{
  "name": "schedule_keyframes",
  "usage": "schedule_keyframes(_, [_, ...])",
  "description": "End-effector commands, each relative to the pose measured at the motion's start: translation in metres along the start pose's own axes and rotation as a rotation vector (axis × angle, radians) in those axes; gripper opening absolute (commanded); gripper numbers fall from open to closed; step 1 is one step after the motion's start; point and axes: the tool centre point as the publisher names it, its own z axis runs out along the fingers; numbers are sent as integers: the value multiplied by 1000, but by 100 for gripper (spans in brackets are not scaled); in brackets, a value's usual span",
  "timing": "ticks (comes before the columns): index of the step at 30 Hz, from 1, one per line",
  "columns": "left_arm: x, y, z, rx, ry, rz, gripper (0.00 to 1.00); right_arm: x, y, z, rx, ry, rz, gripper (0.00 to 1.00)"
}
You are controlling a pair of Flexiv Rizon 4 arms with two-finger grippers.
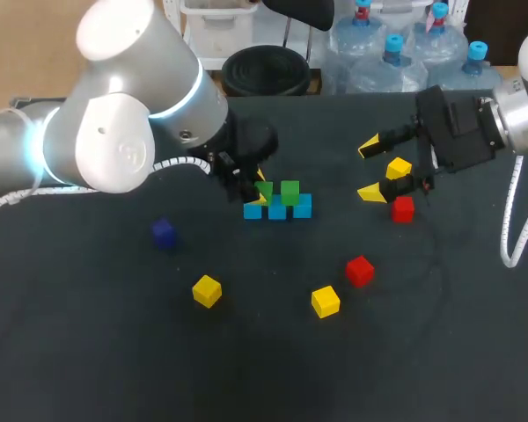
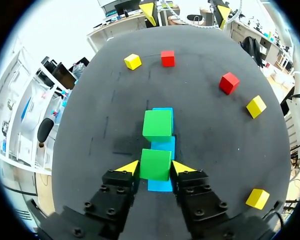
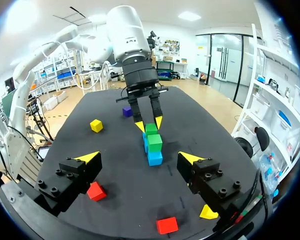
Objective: Place the blue cubes, place green cubes on the blue cubes, place the yellow cubes on the green cubes, then place the red cubes on the yellow cubes, and place purple cube on the red cubes.
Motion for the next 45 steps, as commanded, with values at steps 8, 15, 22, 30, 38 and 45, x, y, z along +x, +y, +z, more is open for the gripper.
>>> schedule_keyframes(8, [0, 2, 2, 6, 4, 2, 47, 0, 0, 1, 0, -2, -1, 100])
schedule_keyframes(15, [-1, 2, 1, 6, 2, 1, 43, 0, 0, 1, 0, -2, -1, 100])
schedule_keyframes(22, [-2, 2, 1, 3, 0, -2, 35, 0, 0, 1, 0, -2, -1, 100])
schedule_keyframes(30, [-2, 1, 1, 6, 5, 0, 38, 0, 0, 1, 0, -2, -1, 100])
schedule_keyframes(38, [-2, 0, 1, 5, 7, -1, 46, 0, 0, 1, 0, -2, -1, 100])
schedule_keyframes(45, [-4, 0, -2, 2, 7, -1, 71, 0, 0, 1, 0, -2, -1, 100])
